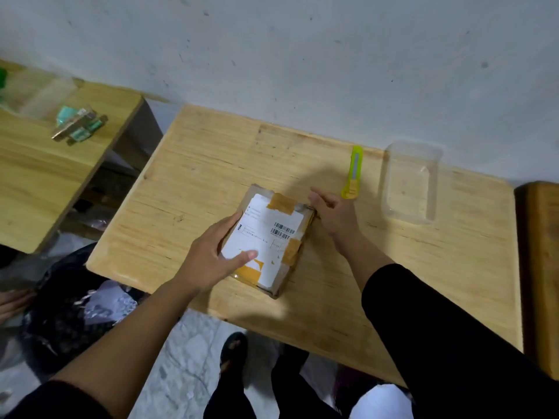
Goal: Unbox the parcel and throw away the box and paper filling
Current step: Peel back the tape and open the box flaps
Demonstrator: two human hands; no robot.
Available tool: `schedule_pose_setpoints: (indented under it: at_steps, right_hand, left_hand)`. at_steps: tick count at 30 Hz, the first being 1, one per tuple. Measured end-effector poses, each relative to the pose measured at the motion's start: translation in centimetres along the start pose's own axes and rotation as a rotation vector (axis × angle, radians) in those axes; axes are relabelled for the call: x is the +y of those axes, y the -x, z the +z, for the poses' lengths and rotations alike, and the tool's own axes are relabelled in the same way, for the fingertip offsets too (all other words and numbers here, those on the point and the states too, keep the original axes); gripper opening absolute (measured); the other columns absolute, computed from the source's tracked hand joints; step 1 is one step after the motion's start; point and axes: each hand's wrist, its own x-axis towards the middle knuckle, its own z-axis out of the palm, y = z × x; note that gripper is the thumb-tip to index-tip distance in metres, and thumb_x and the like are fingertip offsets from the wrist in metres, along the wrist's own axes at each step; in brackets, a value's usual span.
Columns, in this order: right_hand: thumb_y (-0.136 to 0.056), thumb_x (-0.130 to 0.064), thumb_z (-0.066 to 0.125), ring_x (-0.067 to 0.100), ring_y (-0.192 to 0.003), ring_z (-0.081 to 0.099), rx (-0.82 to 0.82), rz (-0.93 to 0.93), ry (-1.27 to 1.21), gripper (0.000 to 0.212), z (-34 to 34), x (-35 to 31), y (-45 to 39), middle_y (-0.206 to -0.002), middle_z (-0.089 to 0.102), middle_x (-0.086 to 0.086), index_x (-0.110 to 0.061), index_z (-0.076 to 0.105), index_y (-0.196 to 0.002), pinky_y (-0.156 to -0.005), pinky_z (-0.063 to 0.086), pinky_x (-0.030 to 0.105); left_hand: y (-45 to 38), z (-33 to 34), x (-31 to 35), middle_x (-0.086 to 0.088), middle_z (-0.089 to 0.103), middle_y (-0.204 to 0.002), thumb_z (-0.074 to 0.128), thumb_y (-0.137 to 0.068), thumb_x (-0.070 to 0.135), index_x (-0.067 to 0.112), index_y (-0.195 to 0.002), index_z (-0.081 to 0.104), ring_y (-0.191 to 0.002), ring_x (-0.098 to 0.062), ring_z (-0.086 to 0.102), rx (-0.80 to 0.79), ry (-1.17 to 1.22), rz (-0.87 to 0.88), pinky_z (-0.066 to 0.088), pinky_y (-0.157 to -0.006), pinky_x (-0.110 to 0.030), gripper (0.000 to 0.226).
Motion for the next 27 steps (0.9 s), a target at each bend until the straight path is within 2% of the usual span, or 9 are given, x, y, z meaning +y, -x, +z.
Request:
schedule_pose_setpoints:
  at_steps: [5,7,10,12,15,17,20,22,27]
  right_hand:
    - [-0.090,-0.020,0.058,0.010,-0.104,0.058,-0.061,-0.032,-0.060,0.025,0.4,-0.5,1.3,-0.118,0.067,0.008,-0.008,0.067,-0.109,-0.098,0.047,0.030]
    - [-0.090,-0.021,0.058,0.010,-0.103,0.058,-0.041,-0.029,-0.054,0.024,0.6,-0.3,1.6,-0.115,0.068,0.007,-0.009,0.068,-0.108,-0.097,0.047,0.030]
    - [-0.089,-0.022,0.059,0.010,-0.101,0.059,0.047,-0.011,-0.054,0.022,0.9,-0.1,2.2,-0.111,0.070,0.005,-0.012,0.070,-0.105,-0.096,0.049,0.033]
    - [-0.089,-0.023,0.059,0.012,-0.101,0.059,0.120,0.006,-0.050,0.022,0.9,0.1,2.9,-0.108,0.070,0.003,-0.013,0.070,-0.105,-0.097,0.048,0.035]
    - [-0.088,-0.025,0.059,0.016,-0.105,0.060,0.229,0.051,-0.047,0.022,1.1,0.6,4.3,-0.107,0.069,-0.001,-0.016,0.071,-0.104,-0.100,0.047,0.038]
    - [-0.087,-0.024,0.060,0.017,-0.106,0.061,0.294,0.073,-0.098,0.020,1.7,1.0,5.5,-0.109,0.070,0.000,-0.018,0.072,-0.102,-0.100,0.048,0.040]
    - [-0.081,-0.027,0.066,0.018,-0.102,0.064,0.366,0.104,-0.197,0.023,3.3,1.5,7.7,-0.106,0.072,0.003,-0.018,0.072,-0.101,-0.097,0.050,0.040]
    - [-0.079,-0.027,0.068,0.018,-0.101,0.065,0.422,0.115,-0.233,0.028,4.5,1.9,8.9,-0.106,0.072,0.005,-0.016,0.070,-0.104,-0.098,0.050,0.040]
    - [-0.083,-0.020,0.067,0.011,-0.092,0.061,0.545,0.115,-0.253,0.034,6.6,2.0,11.9,-0.109,0.068,0.005,-0.013,0.063,-0.115,-0.094,0.047,0.024]
  left_hand:
    - [1.4,-1.8,-1.2,0.047,0.039,-0.123,0.076,-0.047,0.067,0.058,-0.130,0.032,-0.119,0.020,0.037,-0.090,0.013,0.020,0.037,-0.092,-0.003,0.094]
    - [0.9,-2.3,-1.1,0.045,0.040,-0.121,0.079,-0.045,0.062,0.063,-0.124,0.032,-0.115,0.022,0.040,-0.117,-0.009,0.027,0.038,-0.085,0.002,0.092]
    - [-0.1,-2.8,-1.0,0.034,0.041,-0.125,0.084,-0.053,0.043,0.056,-0.126,0.033,-0.114,0.011,0.044,-0.124,-0.083,0.086,0.040,-0.092,-0.009,0.091]
    - [-1.1,-3.4,-1.5,0.020,0.046,-0.131,0.085,-0.059,0.031,0.038,-0.133,0.041,-0.119,0.002,0.043,-0.087,-0.123,0.118,0.038,-0.100,-0.018,0.086]
    - [-3.0,-4.4,-1.9,-0.001,0.051,-0.136,0.083,-0.063,0.030,0.020,-0.134,0.045,-0.123,-0.012,0.046,-0.004,-0.139,0.108,0.037,-0.105,-0.027,0.081]
    - [-4.5,-4.8,-1.7,-0.006,0.052,-0.133,0.080,-0.066,0.033,0.019,-0.134,0.045,-0.120,-0.019,0.049,0.064,-0.180,0.057,0.040,-0.101,-0.031,0.078]
    - [-6.4,-4.7,-1.2,-0.008,0.063,-0.117,0.070,-0.076,0.044,0.016,-0.130,0.048,-0.104,-0.026,0.059,0.161,-0.228,-0.064,0.047,-0.084,-0.033,0.065]
    - [-7.3,-4.3,-0.6,-0.012,0.066,-0.112,0.065,-0.080,0.044,0.012,-0.123,0.053,-0.100,-0.030,0.062,0.172,-0.180,-0.129,0.051,-0.083,-0.035,0.056]
    - [-6.6,-3.3,0.1,-0.009,0.064,-0.121,0.064,-0.083,0.037,0.015,-0.127,0.050,-0.110,-0.025,0.058,0.059,-0.097,0.044,0.043,-0.088,-0.029,0.051]
